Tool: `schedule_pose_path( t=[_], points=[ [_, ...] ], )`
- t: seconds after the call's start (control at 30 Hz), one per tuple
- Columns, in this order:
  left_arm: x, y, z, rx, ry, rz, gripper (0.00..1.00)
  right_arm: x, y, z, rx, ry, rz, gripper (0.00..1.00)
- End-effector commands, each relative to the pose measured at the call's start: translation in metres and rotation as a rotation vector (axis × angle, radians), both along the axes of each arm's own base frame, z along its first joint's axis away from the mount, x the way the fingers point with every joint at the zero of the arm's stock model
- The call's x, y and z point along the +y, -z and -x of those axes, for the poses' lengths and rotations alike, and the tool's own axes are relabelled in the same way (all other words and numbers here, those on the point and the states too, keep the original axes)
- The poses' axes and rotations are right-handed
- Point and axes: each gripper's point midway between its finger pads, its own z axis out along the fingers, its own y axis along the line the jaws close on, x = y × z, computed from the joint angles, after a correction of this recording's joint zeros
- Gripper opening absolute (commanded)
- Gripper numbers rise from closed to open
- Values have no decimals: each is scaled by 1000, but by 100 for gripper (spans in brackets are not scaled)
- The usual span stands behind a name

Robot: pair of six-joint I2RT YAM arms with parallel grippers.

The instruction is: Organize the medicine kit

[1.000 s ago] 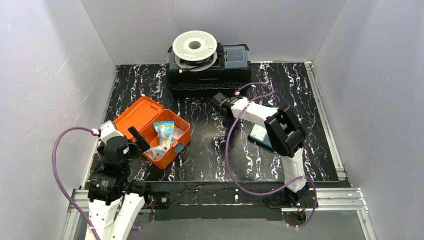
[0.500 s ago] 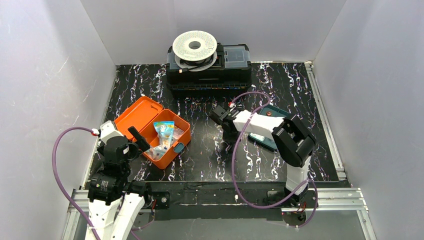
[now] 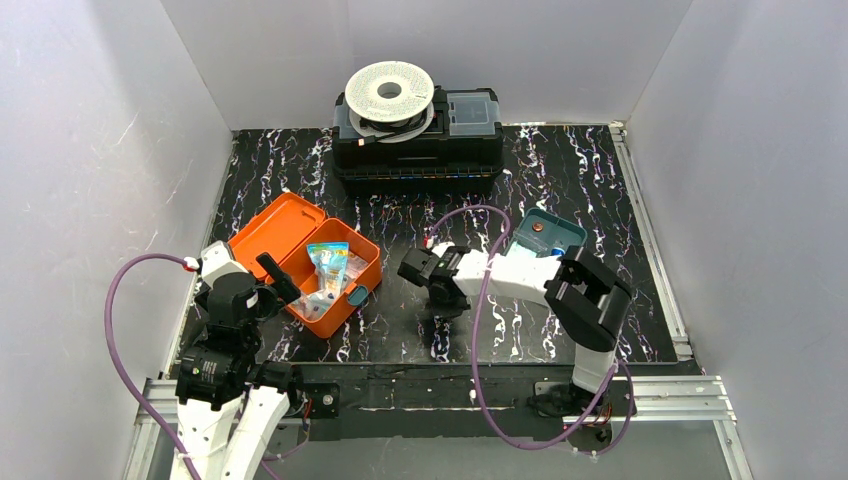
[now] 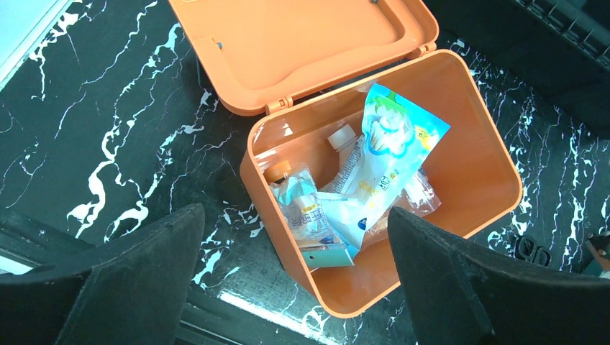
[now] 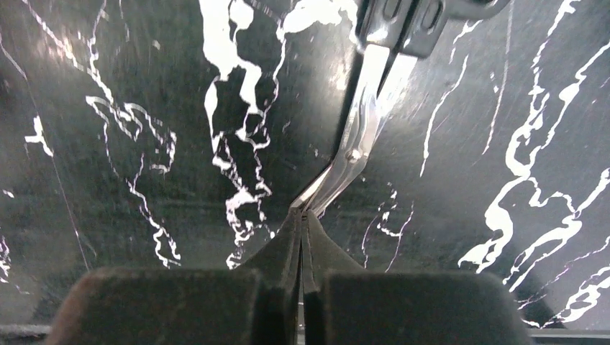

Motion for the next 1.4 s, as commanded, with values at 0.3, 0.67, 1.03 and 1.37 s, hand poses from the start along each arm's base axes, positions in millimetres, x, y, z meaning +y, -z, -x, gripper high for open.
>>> schedule_pose_path(
  t=[0.3, 0.67, 1.03, 1.37],
  points=[
    [2, 0, 2, 2, -3, -13, 100, -18, -43, 8, -119, 43, -11, 39],
    [3, 0, 2, -1, -3, -14, 99, -8, -43, -16, -161, 23, -33, 59],
    [2, 0, 2, 0, 1, -14, 99, -4, -20, -34, -124, 24, -50, 50],
    [1, 1, 1, 4, 6, -13, 100, -8, 4, -34, -65, 34, -64, 49]
  ],
)
